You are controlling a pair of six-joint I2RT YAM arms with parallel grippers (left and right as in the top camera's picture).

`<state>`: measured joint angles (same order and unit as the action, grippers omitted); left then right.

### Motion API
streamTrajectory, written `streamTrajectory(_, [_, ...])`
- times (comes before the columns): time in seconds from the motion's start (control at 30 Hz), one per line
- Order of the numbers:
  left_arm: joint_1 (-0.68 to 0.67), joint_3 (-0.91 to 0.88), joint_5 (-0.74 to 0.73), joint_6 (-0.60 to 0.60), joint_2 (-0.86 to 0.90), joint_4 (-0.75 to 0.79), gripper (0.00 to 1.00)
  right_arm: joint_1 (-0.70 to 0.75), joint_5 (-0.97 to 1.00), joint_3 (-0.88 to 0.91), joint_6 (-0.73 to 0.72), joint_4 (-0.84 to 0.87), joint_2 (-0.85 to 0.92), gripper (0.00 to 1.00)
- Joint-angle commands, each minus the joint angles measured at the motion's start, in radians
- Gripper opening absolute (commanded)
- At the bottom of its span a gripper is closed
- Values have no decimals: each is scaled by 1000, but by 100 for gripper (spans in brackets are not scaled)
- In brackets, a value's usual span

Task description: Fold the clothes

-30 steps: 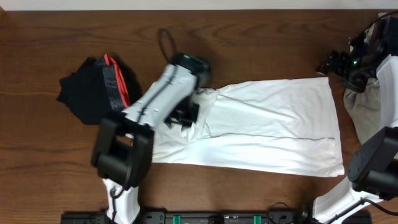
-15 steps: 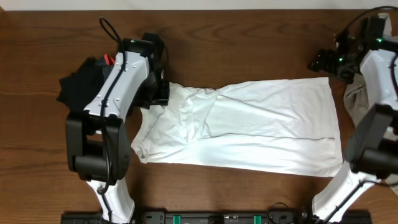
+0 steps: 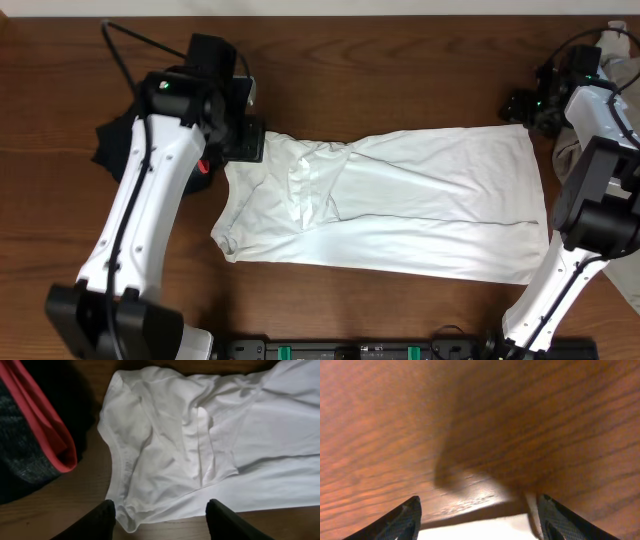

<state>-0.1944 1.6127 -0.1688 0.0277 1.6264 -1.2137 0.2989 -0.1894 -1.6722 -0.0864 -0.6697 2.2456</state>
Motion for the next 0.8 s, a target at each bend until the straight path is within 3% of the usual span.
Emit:
streamTrajectory(0.0, [2,13,-6,-20,-36,0,61,1,26,-6,-3,-2,31,68])
streamTrajectory(0.07, [2,13,-6,-20,-53,0,61,2,28,-6,-3,-17,38,57])
streamTrajectory(0.2, [2,13,-3,-20,-89,1,61,2,25,-9,-2,-82,32,20])
streamTrajectory(0.3, [4,13,-3,-20,-118,0,62,5,27,-9,-2,-141,5,6])
streamTrajectory(0.37, [6,13,-2,-20,-137,0,63,8,29,-9,-2,-175,-24,1])
streamTrajectory(0.77, [10,13,4,-20,-222,-35,66,10,30,-9,-2,-321,-253,1])
